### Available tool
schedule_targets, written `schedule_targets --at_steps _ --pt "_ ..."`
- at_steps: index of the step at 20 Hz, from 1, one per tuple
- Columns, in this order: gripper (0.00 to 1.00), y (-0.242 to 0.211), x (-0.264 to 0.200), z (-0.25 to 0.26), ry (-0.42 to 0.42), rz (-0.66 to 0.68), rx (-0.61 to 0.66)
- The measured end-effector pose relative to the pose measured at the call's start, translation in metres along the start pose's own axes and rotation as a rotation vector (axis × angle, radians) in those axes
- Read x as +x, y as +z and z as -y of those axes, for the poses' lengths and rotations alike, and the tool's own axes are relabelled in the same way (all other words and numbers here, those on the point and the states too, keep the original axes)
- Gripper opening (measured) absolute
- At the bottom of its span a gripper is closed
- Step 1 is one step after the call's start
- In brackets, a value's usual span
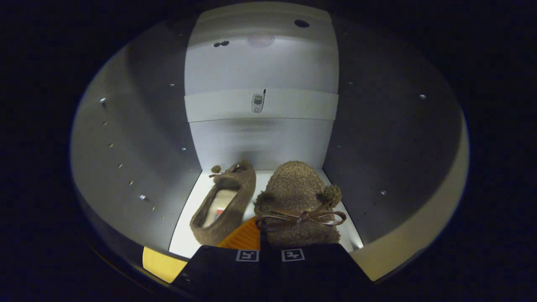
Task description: Open the shoe cabinet door, grab the shoes and put them into the shoe cabinet, then close the shoe cabinet door.
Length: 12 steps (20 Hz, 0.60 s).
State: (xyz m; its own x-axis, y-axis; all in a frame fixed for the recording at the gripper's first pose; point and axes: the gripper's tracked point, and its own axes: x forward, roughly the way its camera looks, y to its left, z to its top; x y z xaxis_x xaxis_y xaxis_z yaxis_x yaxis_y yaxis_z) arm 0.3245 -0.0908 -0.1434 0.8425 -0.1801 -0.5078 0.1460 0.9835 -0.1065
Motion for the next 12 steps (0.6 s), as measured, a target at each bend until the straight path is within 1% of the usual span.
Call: schedule_targets --at_steps 4,7,10,12 --pt "0.05 0.014 0.05 0.0 -0.012 -0.031 -0.005" --pt "0.05 0.001 0.083 0.006 -0.019 -0.119 0.044" --pt "0.05 -0.018 0.103 0.011 -0.025 -0.203 0.068" --pt "0.05 -0.014 0.108 0.01 -0.03 -0.182 0.064"
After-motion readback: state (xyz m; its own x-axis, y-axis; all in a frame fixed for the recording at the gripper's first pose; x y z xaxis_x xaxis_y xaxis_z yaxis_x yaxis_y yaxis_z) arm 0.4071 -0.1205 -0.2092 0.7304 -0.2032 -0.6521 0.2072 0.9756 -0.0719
